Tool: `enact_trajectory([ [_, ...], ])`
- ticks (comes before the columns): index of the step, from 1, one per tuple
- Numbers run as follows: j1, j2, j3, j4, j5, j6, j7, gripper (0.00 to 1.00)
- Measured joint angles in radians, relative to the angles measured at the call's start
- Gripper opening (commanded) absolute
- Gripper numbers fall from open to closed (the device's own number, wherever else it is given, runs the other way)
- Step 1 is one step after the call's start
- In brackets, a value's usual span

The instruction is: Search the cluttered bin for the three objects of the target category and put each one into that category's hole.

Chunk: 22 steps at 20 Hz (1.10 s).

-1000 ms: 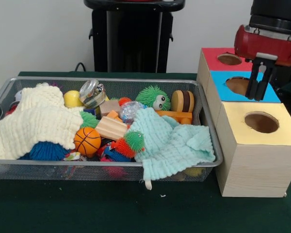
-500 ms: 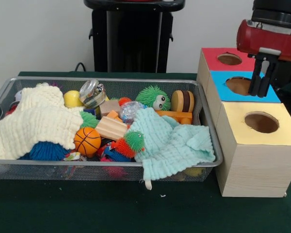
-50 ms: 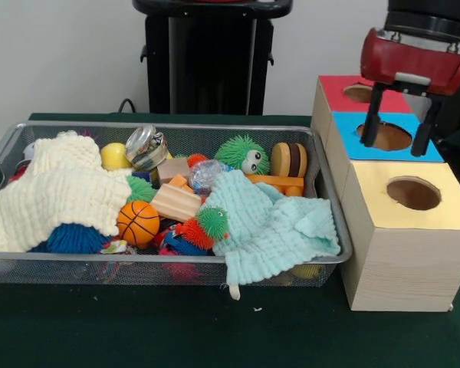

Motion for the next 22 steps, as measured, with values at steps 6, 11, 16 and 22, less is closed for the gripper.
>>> enact_trajectory([
  [6,-0.119,-0.068,0.061,0.051,-0.085,0.0,0.0,1.0],
  [11,-0.252,-0.128,0.127,0.112,-0.156,0.0,0.0,1.0],
  [16,-0.371,-0.173,0.19,0.164,-0.227,0.0,0.0,1.0],
  [22,-0.473,-0.2,0.272,0.205,-0.355,0.0,-0.001,1.0],
])
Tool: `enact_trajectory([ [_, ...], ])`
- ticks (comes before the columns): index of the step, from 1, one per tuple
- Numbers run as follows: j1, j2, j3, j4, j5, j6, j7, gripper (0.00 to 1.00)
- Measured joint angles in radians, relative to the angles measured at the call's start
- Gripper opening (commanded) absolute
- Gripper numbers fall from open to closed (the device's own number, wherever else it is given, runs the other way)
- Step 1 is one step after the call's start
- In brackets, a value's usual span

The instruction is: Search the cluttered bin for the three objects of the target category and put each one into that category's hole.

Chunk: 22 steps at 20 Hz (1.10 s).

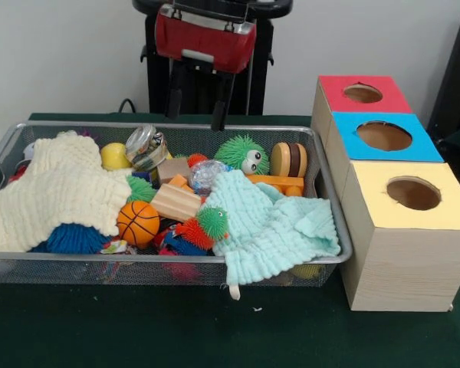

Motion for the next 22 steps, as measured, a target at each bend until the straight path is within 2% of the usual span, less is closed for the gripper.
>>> enact_trajectory([
  [7,-0.076,-0.016,0.107,0.036,-0.147,-0.002,-0.006,1.0],
  [8,-0.105,-0.018,0.145,0.051,-0.18,-0.005,-0.006,1.0],
  [12,-0.152,-0.018,0.198,0.075,-0.215,-0.012,-0.006,1.0],
  [22,-0.382,-0.016,0.379,0.134,-0.244,-0.04,-0.006,1.0],
])
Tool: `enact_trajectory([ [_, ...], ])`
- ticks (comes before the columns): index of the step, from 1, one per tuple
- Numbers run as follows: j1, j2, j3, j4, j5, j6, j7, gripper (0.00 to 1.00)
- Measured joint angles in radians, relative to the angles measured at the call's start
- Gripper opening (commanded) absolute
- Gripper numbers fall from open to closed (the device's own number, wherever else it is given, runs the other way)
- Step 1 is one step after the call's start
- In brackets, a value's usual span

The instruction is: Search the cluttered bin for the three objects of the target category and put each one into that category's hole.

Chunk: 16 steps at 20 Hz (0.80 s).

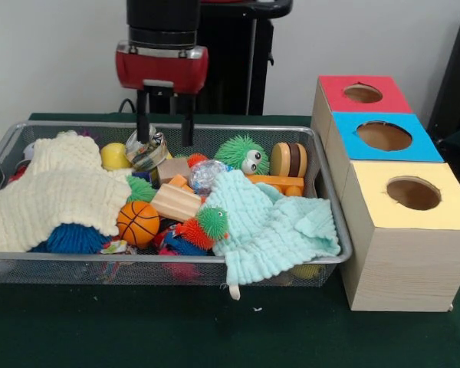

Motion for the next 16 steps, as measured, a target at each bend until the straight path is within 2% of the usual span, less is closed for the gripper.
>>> enact_trajectory([
  [4,-0.09,0.0,0.061,0.0,-0.01,-0.001,0.0,1.0],
  [8,-0.122,0.0,0.08,0.0,-0.034,-0.009,0.0,1.0],
  [14,-0.116,0.013,0.079,0.0,-0.096,-0.062,0.0,1.0],
  [16,-0.079,0.029,0.059,-0.001,-0.142,-0.12,0.0,1.0],
])
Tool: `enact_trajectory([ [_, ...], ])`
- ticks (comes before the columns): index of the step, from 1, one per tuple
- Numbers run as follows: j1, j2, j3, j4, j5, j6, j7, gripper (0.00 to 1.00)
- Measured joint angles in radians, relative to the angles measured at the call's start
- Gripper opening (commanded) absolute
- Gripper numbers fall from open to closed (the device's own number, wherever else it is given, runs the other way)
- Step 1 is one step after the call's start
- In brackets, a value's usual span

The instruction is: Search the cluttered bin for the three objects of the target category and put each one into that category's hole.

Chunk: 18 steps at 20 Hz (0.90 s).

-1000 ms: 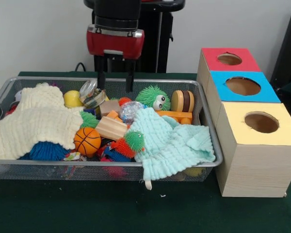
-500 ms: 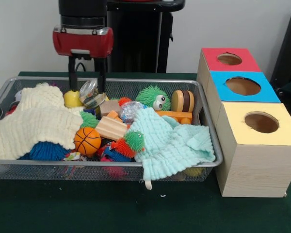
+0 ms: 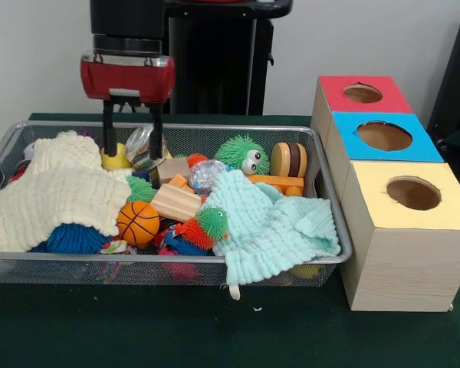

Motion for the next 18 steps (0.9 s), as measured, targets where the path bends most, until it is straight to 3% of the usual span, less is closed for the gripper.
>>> enact_trajectory([
  [9,0.106,0.062,-0.059,0.0,-0.065,-0.15,0.0,1.0],
  [18,0.08,0.098,-0.061,-0.001,-0.065,-0.159,0.0,1.0],
])
